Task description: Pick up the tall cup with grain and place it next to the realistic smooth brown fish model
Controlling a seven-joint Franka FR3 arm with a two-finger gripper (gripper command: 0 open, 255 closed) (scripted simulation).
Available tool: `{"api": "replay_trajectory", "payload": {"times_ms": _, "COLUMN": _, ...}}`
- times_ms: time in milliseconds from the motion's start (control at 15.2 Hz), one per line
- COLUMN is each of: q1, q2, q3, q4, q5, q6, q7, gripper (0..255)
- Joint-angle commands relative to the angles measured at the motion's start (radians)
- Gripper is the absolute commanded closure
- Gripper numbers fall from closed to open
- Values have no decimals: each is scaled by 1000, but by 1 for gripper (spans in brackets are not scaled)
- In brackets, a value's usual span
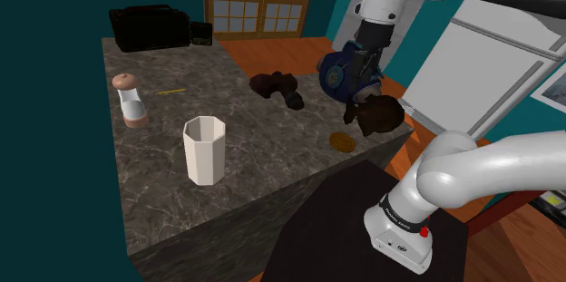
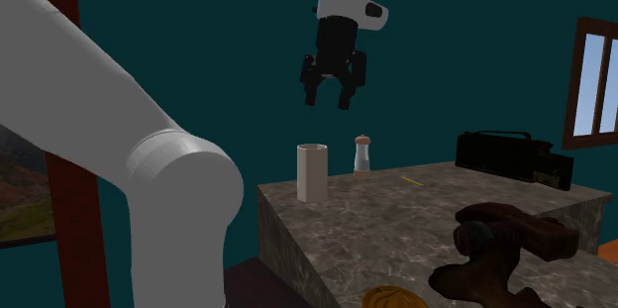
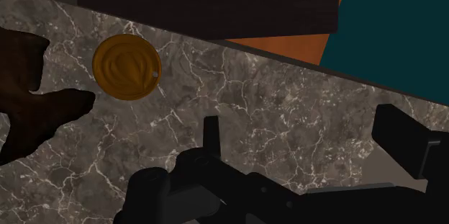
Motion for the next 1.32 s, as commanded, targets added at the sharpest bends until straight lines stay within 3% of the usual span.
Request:
{"api": "replay_trajectory", "payload": {"times_ms": 0, "q1": 0, "q2": 0, "q3": 0, "q4": 0, "q5": 0, "q6": 0, "q7": 0, "gripper": 0}}
{"api": "replay_trajectory", "payload": {"times_ms": 660, "q1": 46, "q2": 249, "q3": 166, "q4": 56, "q5": 97, "q6": 225, "q7": 195, "gripper": 0}}
{"api": "replay_trajectory", "payload": {"times_ms": 1254, "q1": 72, "q2": 547, "q3": 292, "q4": 218, "q5": 88, "q6": 386, "q7": 376, "gripper": 0}}
